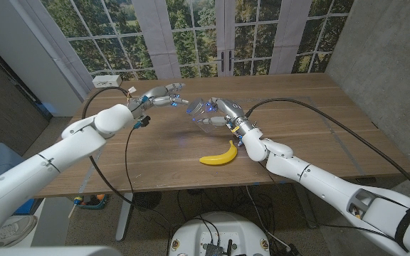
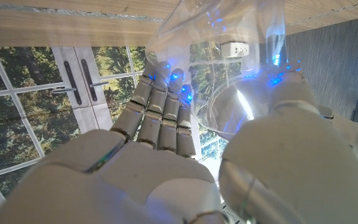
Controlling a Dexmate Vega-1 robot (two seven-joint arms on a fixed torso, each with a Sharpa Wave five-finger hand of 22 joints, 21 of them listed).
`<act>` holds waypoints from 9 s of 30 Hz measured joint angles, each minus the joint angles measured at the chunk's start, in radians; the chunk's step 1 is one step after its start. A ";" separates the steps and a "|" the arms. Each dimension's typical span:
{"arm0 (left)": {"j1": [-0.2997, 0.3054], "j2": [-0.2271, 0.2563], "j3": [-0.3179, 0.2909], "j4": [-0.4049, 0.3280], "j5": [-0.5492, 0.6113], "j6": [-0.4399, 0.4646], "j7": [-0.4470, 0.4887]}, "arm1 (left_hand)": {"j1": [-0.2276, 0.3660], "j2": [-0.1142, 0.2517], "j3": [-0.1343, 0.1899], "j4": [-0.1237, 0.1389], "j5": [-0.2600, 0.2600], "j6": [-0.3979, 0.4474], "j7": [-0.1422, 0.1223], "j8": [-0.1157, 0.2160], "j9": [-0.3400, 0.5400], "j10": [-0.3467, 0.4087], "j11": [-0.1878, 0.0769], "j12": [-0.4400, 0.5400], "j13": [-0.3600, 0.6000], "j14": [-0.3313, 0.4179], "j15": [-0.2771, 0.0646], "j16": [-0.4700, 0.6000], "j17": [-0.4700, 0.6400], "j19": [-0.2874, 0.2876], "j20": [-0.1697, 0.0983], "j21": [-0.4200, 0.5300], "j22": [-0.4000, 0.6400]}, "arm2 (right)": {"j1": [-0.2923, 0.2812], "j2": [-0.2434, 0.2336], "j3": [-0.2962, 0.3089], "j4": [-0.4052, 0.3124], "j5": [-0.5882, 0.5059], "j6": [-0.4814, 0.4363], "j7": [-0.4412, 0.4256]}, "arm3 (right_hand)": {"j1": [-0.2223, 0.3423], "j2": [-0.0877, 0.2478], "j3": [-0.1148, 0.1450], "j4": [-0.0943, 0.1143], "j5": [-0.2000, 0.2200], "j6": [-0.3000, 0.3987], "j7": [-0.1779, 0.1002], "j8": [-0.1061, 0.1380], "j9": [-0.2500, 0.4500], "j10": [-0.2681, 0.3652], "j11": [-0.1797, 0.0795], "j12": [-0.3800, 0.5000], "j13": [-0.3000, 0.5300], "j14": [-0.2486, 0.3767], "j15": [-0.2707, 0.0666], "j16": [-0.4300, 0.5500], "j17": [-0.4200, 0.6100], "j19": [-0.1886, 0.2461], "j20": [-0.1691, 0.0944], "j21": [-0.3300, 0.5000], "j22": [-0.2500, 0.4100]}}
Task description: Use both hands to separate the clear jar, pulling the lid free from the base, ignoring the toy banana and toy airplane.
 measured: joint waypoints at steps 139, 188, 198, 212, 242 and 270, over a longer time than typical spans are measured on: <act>-0.063 -0.079 0.040 0.123 -0.382 -0.074 -0.334 | 0.022 0.110 0.085 -0.010 -0.055 -0.071 0.068 -0.030 0.014 0.010 0.009 -0.036 0.003 0.013 -0.031 -0.040 -0.010 -0.049 0.031 -0.049 0.003 | -0.073 0.291 0.371 0.448 -0.432 0.590 -0.653 | -0.002 -0.009 0.033 -0.033 0.044 0.099 -0.047 0.030 0.044 -0.064 -0.064 0.017 0.039 0.037 -0.057 -0.147 0.138 -0.117 -0.028 0.166 -0.013; -0.077 -0.135 0.044 0.176 -0.194 -0.312 -0.232 | 0.598 0.161 -0.071 -0.030 -0.047 0.414 0.091 0.104 0.018 0.419 -0.011 0.101 -0.009 0.405 0.027 0.053 -0.014 0.411 -0.188 0.093 0.024 | -0.083 0.067 0.183 0.168 0.061 0.525 -0.359 | -0.002 -0.009 0.044 -0.044 0.049 0.105 -0.041 0.030 0.044 -0.053 -0.064 -0.006 0.039 0.074 -0.067 -0.184 0.149 -0.103 -0.028 0.216 -0.031; -0.062 -0.149 0.034 0.167 -0.199 -0.317 -0.198 | 0.668 0.091 -0.089 -0.013 -0.054 0.497 0.105 0.149 0.024 0.470 0.016 0.198 -0.007 0.508 0.091 0.135 -0.014 0.555 -0.237 0.285 0.075 | -0.083 0.068 0.189 0.169 0.060 0.547 -0.365 | -0.002 -0.009 0.047 -0.047 0.049 0.105 -0.041 0.030 0.044 -0.048 -0.059 -0.009 0.039 0.075 -0.068 -0.185 0.153 -0.104 -0.028 0.220 -0.031; -0.033 -0.178 0.016 0.140 -0.333 -0.229 -0.180 | 0.669 0.090 -0.116 0.005 -0.050 0.525 0.080 0.156 0.024 0.486 0.007 0.221 -0.008 0.560 0.100 0.128 -0.011 0.695 -0.271 0.531 0.050 | -0.073 0.084 0.193 0.206 -0.009 0.585 -0.480 | -0.002 -0.009 0.051 -0.051 0.047 0.105 -0.041 0.067 0.044 -0.041 -0.066 -0.011 0.039 0.075 -0.068 -0.193 0.155 -0.104 -0.028 0.233 -0.035; -0.110 -0.189 -0.033 0.137 -1.106 0.540 -0.265 | 0.668 0.090 -0.081 -0.029 -0.064 0.610 -0.006 0.156 0.021 0.532 -0.044 0.189 -0.018 0.611 0.130 0.425 0.042 0.712 -0.271 0.733 0.118 | -0.122 0.270 0.461 0.318 -0.446 0.738 -0.659 | -0.002 -0.009 0.052 -0.052 0.046 0.186 -0.122 0.091 0.044 -0.035 -0.071 -0.021 0.039 0.079 -0.064 -0.213 0.163 -0.126 -0.028 0.255 -0.045; -0.143 -0.150 -0.023 0.096 -1.209 0.714 -0.239 | -0.432 0.288 0.332 0.305 -0.022 0.606 0.052 0.337 0.349 1.149 0.006 0.605 0.017 1.067 -0.164 0.786 -0.023 0.627 -0.286 0.870 0.176 | -0.144 0.291 0.512 0.304 -0.487 0.734 -0.664 | -0.099 0.088 0.047 -0.047 0.038 0.184 -0.123 0.089 0.044 -0.035 -0.071 -0.033 0.039 0.084 -0.069 -0.224 0.167 -0.138 -0.027 0.275 -0.047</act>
